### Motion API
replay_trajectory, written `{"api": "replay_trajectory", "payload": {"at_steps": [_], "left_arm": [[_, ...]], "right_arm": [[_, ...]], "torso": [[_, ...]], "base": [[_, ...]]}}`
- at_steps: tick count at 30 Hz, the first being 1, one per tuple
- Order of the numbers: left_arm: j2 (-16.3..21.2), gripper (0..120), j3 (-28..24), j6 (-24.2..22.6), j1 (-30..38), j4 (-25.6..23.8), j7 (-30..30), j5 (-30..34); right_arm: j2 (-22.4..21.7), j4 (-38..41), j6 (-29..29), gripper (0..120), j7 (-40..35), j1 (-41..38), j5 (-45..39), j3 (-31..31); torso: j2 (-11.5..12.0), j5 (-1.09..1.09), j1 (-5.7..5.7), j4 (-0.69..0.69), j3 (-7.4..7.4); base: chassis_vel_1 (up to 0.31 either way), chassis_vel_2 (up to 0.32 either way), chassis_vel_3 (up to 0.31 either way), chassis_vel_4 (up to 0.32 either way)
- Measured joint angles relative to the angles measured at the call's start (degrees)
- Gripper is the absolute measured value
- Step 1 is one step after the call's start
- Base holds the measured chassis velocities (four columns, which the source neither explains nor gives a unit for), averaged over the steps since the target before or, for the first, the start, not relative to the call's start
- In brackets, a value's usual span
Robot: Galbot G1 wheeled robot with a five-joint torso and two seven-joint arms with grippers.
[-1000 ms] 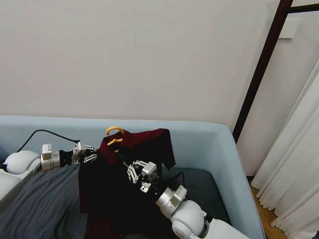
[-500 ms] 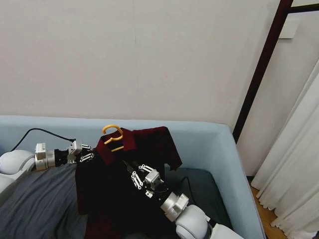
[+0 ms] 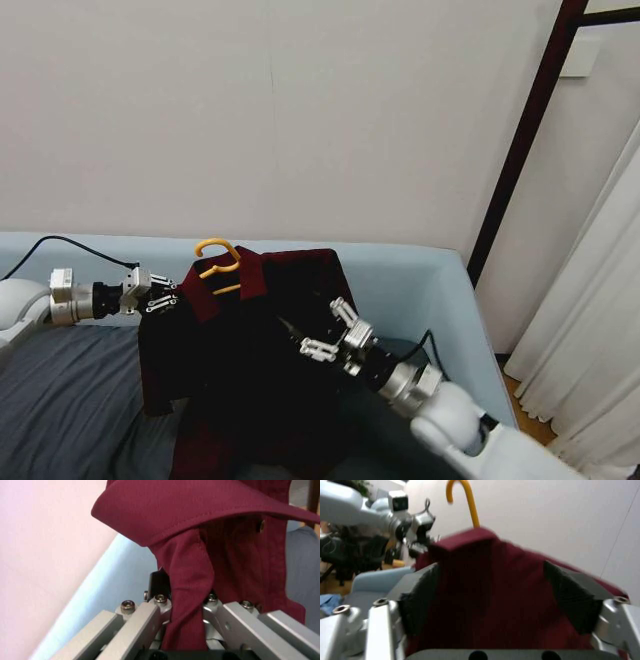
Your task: Pick up the clothes from the sofa and hang them on the clothes hanger.
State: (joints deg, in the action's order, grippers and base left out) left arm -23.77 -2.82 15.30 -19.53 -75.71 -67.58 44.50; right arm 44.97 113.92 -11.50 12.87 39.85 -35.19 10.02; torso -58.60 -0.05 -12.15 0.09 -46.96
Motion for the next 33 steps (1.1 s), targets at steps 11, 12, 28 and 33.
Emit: {"api": "replay_trajectory", "payload": {"at_steps": [11, 12, 28, 33], "left_arm": [[-3.03, 2, -14.37, -1.98, 19.16, 6.32, -11.08, -0.78], [-3.78, 2, -16.01, -1.99, 20.49, 6.71, -11.40, -0.99], [-19.12, 2, -23.73, 1.10, 28.13, 12.95, -12.96, -5.77], [-23.29, 2, -24.69, 3.58, 30.15, 16.74, -14.52, -8.56]], "right_arm": [[-8.48, 4.85, 5.31, 100, -4.50, -0.72, -4.95, -6.12], [-9.72, 5.49, 6.70, 100, -5.24, -0.78, -5.56, -6.95], [-15.62, 4.21, 15.60, 100, 2.34, 0.68, -16.74, -9.56], [-16.48, 2.95, 15.72, 100, 5.22, 1.00, -15.53, -9.66]], "torso": [[0.00, 0.01, 0.00, -0.01, 0.00], [0.00, 0.01, 0.00, 0.00, -0.01], [0.00, 0.04, -0.01, 0.01, -0.02], [0.00, 0.02, 0.00, -0.01, -0.01]], "base": [[0.000, 0.000, 0.000, 0.000], [0.000, 0.000, 0.000, 0.000], [0.000, 0.000, 0.000, 0.000], [0.000, 0.000, 0.000, 0.000]]}}
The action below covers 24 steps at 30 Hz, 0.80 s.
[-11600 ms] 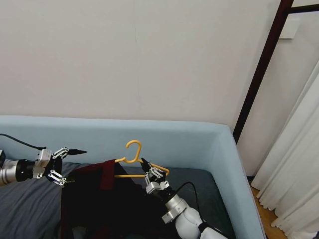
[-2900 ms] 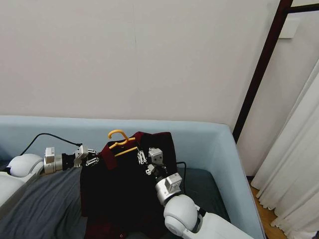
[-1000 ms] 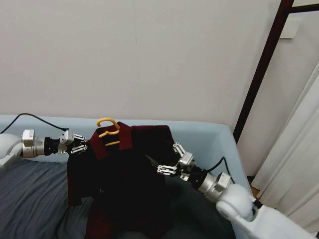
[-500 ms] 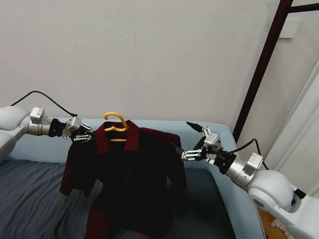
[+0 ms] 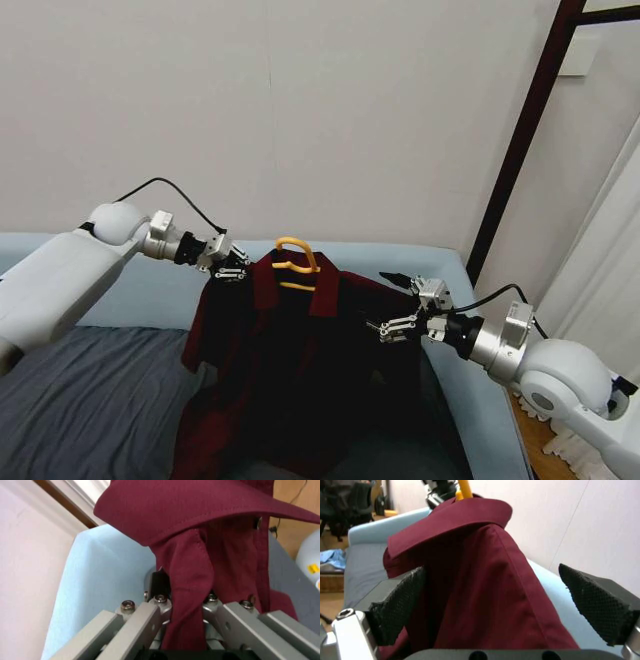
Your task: Pick up the clothes from the sofa and hang them on the clothes hanger.
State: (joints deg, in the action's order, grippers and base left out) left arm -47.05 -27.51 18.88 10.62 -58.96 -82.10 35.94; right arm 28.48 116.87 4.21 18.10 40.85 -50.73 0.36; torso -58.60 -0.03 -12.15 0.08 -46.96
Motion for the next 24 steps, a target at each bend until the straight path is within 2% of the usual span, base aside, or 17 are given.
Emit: {"api": "replay_trajectory", "payload": {"at_steps": [4, 10, 12, 14, 16, 19, 23, 24], "left_arm": [[-1.12, 2, -0.09, 0.45, 0.34, 0.76, -0.26, -0.61], [-2.50, 2, -0.22, 0.82, 0.49, 0.79, -1.06, -1.25], [-2.73, 2, -0.27, 0.90, 0.33, 0.48, -1.36, -1.37], [-2.87, 2, -0.31, 0.98, 0.23, 0.42, -1.41, -1.38], [-3.22, 2, -0.35, 1.12, 0.08, 0.41, -1.43, -1.39], [-3.42, 2, -0.39, 1.26, 0.08, 0.42, -1.44, -1.39], [-3.77, 2, -0.54, 1.48, 0.29, 0.52, -1.50, -1.25], [-3.77, 2, -0.54, 1.48, 0.29, 0.52, -1.50, -1.25]], "right_arm": [[-0.39, -1.06, 0.97, 99, 2.59, -0.01, 0.11, -0.19], [-1.61, -2.72, 4.81, 75, 9.69, 1.06, 0.25, -2.98], [-1.61, -2.87, 5.24, 67, 10.36, 1.21, 0.24, -3.24], [-1.61, -2.92, 5.36, 63, 10.52, 1.23, 0.23, -3.27], [-1.39, -3.04, 5.72, 52, 11.25, 1.20, 0.24, -3.34], [-1.16, -3.18, 6.19, 45, 11.95, 1.09, 0.24, -3.36], [-0.84, -3.61, 6.63, 25, 12.62, 0.97, 0.62, -3.42], [-0.84, -3.61, 6.63, 25, 12.62, 0.97, 0.62, -3.42]], "torso": [[0.00, 0.01, 0.00, -0.02, 0.00], [0.00, -0.01, 0.00, 0.00, 0.00], [0.00, 0.00, 0.00, -0.01, 0.00], [0.00, 0.00, 0.00, -0.01, 0.00], [0.00, -0.02, 0.00, -0.01, 0.00], [0.00, -0.01, 0.00, -0.01, 0.00], [0.00, -0.01, 0.00, -0.01, 0.01], [0.00, -0.01, 0.00, -0.01, 0.01]], "base": [[0.000, 0.000, 0.000, 0.000], [0.000, 0.000, 0.000, 0.000], [0.000, 0.000, 0.000, 0.000], [0.000, 0.000, 0.000, 0.000], [0.000, 0.000, 0.000, 0.000], [0.000, 0.000, 0.000, 0.000], [0.000, 0.000, 0.000, 0.000], [0.000, 0.000, 0.000, 0.000]]}}
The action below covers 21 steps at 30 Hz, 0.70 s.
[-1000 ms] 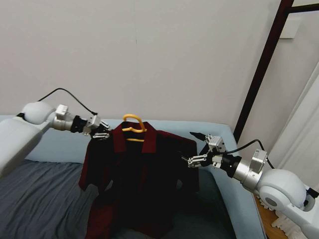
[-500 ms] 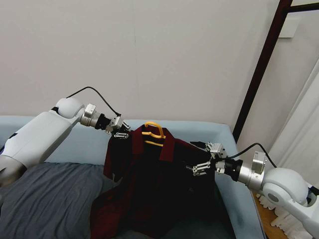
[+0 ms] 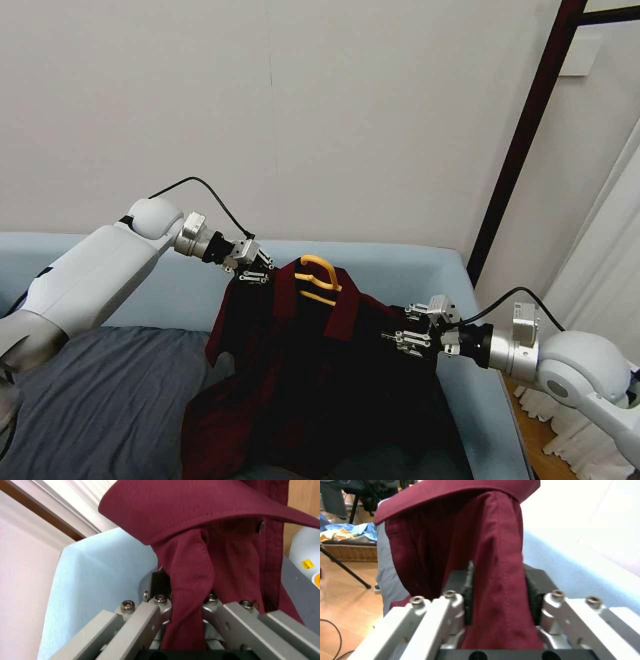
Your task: Pick up the clothes from the sofa and hang them on the clothes hanger.
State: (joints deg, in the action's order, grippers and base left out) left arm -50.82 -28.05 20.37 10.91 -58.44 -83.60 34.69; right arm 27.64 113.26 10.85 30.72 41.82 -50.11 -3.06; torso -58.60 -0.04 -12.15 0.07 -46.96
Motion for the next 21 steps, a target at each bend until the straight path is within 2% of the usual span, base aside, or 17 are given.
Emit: {"api": "replay_trajectory", "payload": {"at_steps": [4, 11, 14, 17, 19, 20, 21], "left_arm": [[-0.38, 2, -0.03, 0.52, -0.03, 0.18, -0.06, 0.25], [-0.25, 3, -0.26, 2.33, -0.28, 0.64, 0.61, 2.48], [0.19, 15, -0.15, 3.97, -0.28, 1.16, 2.00, 5.27], [0.51, 20, 0.34, 4.47, -0.17, 1.62, 3.03, 6.84], [0.95, 32, 1.00, 4.66, 0.11, 2.10, 4.03, 9.19], [0.95, 32, 1.00, 4.66, 0.11, 2.10, 4.03, 9.19], [1.15, 38, 1.15, 4.66, 0.23, 2.22, 4.37, 10.07]], "right_arm": [[0.36, -0.39, -0.20, 8, 0.23, 0.09, 1.09, -0.07], [0.51, -0.71, -1.66, 7, 0.35, -0.32, 2.91, -0.27], [-0.28, -0.70, -1.76, 7, 0.35, -1.25, 2.30, -0.87], [-0.95, -0.72, -1.76, 7, 0.27, -1.93, 1.15, -1.37], [-1.93, -0.71, -1.70, 7, 0.18, -2.61, -0.47, -2.02], [-1.93, -0.71, -1.70, 7, 0.18, -2.61, -0.47, -2.02], [-2.25, -0.71, -1.65, 7, 0.14, -2.74, -0.91, -2.21]], "torso": [[0.00, 0.00, 0.00, 0.00, 0.00], [0.00, 0.00, 0.00, 0.00, 0.00], [0.00, 0.00, 0.00, 0.01, 0.00], [0.00, -0.01, 0.00, 0.01, 0.00], [0.00, -0.01, 0.00, 0.00, 0.00], [0.00, -0.01, 0.00, 0.00, 0.00], [0.00, -0.01, 0.00, 0.00, 0.00]], "base": [[0.000, 0.000, 0.000, 0.000], [0.000, 0.000, 0.000, 0.000], [0.000, 0.000, 0.000, 0.000], [0.000, 0.000, 0.000, 0.000], [0.000, 0.000, 0.000, 0.000], [0.000, 0.000, 0.000, 0.000], [0.000, 0.000, 0.000, 0.000]]}}
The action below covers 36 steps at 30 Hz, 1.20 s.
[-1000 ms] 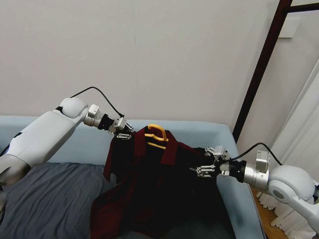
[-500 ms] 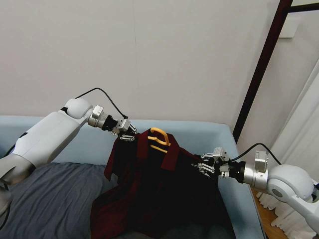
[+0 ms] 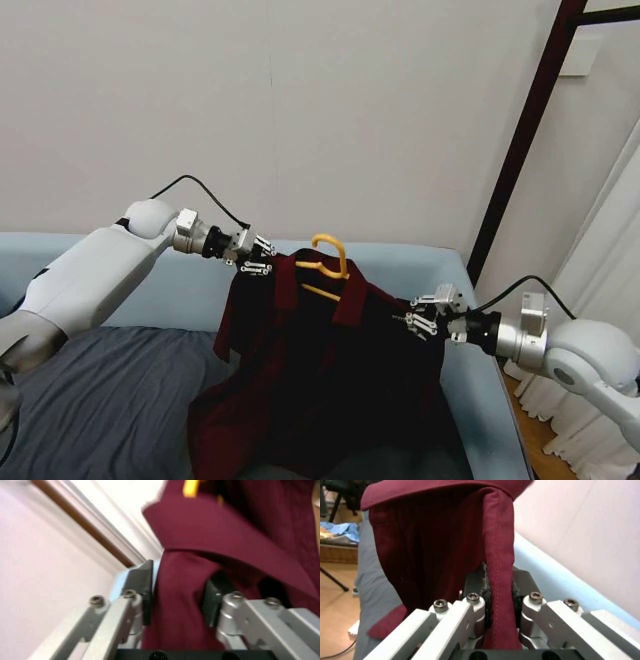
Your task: Pick up the clothes from the sofa and hang them on the clothes hanger.
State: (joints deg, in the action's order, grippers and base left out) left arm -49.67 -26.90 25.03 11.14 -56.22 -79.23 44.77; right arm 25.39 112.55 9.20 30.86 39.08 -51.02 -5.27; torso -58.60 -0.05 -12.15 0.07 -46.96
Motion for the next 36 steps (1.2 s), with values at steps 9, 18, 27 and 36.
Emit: {"api": "replay_trajectory", "payload": {"at_steps": [9, 18, 27, 36], "left_arm": [[5.14, 70, 3.32, -0.38, -2.68, -2.80, 6.95, 12.83], [14.40, 100, 24.50, -4.16, -32.65, -29.14, 27.38, 25.72], [19.77, 100, 30.47, -6.26, -52.47, -55.27, 48.19, 22.02], [19.66, 100, 30.28, -9.19, -58.47, -66.40, 58.99, 13.87]], "right_arm": [[-5.49, 4.69, 3.38, 7, -9.35, -1.22, -9.05, -2.28], [-13.19, 12.56, 10.68, 7, -21.78, -7.33, -18.92, -3.59], [-13.79, 16.72, 13.85, 7, -29.44, -6.93, -19.90, -2.85], [-12.19, 18.76, 17.12, 7, -36.64, -6.60, -20.62, -2.72]], "torso": [[0.00, 0.02, 0.00, 0.00, 0.00], [-0.01, -0.03, 0.01, -0.02, 0.01], [-0.01, 0.03, 0.01, 0.02, 0.02], [-0.01, 0.02, 0.01, 0.01, 0.01]], "base": [[0.000, 0.000, 0.000, 0.000], [0.000, 0.000, 0.000, 0.000], [0.000, 0.000, 0.000, 0.000], [0.000, 0.000, 0.000, 0.000]]}}
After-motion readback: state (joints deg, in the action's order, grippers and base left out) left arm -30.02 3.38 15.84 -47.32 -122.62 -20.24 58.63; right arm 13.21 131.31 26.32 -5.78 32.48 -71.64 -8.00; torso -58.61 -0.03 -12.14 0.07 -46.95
